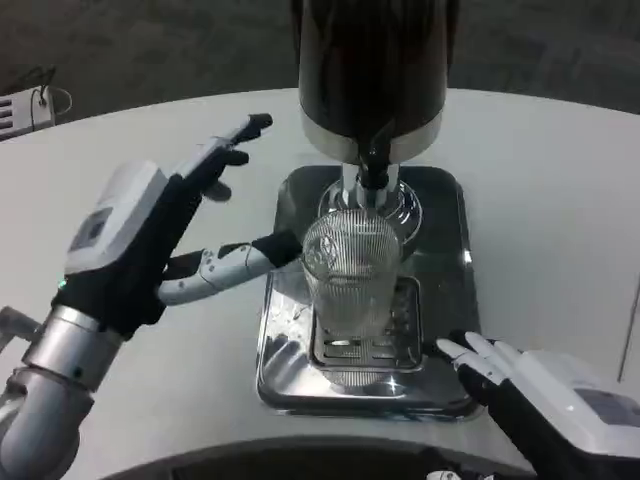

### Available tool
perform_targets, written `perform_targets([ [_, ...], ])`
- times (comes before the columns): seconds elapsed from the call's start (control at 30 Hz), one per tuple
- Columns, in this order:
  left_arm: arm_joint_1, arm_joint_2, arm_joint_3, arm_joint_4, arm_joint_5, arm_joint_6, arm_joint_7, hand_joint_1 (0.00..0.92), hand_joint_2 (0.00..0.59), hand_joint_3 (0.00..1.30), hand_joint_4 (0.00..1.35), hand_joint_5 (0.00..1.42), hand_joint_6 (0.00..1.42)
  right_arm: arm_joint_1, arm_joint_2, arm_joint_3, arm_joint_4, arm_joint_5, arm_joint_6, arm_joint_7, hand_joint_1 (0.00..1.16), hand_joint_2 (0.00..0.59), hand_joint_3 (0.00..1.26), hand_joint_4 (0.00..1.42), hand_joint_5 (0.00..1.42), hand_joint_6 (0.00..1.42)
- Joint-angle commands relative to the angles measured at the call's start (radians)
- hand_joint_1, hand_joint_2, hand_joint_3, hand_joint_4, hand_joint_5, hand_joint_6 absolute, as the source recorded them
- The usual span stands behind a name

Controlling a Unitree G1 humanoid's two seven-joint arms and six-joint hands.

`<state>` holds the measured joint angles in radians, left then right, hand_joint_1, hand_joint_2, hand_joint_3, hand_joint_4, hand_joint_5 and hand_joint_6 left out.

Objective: Grasp the cup under the faucet to collect the drink, then remove the cup.

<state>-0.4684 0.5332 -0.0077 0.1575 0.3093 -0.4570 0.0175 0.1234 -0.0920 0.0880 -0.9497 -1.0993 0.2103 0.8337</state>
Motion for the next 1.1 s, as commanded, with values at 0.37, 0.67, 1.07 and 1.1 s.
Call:
perform_targets([
  [0.37,-0.107,-0.04,-0.008,-0.054,-0.283,-0.042,-0.296,0.0,0.053,0.13,0.08,0.2,0.27,0.009,-0.002,0.018,-0.007,0.0,0.012,-0.015,0.6,0.454,0.1,0.0,0.0,0.0],
  [0.67,-0.17,-0.062,-0.018,-0.022,-0.302,-0.006,-0.38,0.0,0.053,0.11,0.07,0.19,0.28,0.025,0.0,0.02,-0.02,0.002,0.013,-0.015,0.6,0.454,0.1,0.0,0.0,0.0],
  [1.07,-0.245,-0.076,-0.077,0.032,-0.253,0.03,-0.46,0.0,0.054,0.02,0.0,0.1,0.16,0.049,0.013,0.019,-0.044,0.011,0.018,-0.018,0.6,0.454,0.1,0.0,0.0,0.0],
  [1.1,-0.248,-0.078,-0.081,0.033,-0.247,0.03,-0.462,0.0,0.055,0.02,0.0,0.1,0.16,0.052,0.014,0.018,-0.047,0.013,0.019,-0.02,0.6,0.454,0.1,0.0,0.0,0.0],
])
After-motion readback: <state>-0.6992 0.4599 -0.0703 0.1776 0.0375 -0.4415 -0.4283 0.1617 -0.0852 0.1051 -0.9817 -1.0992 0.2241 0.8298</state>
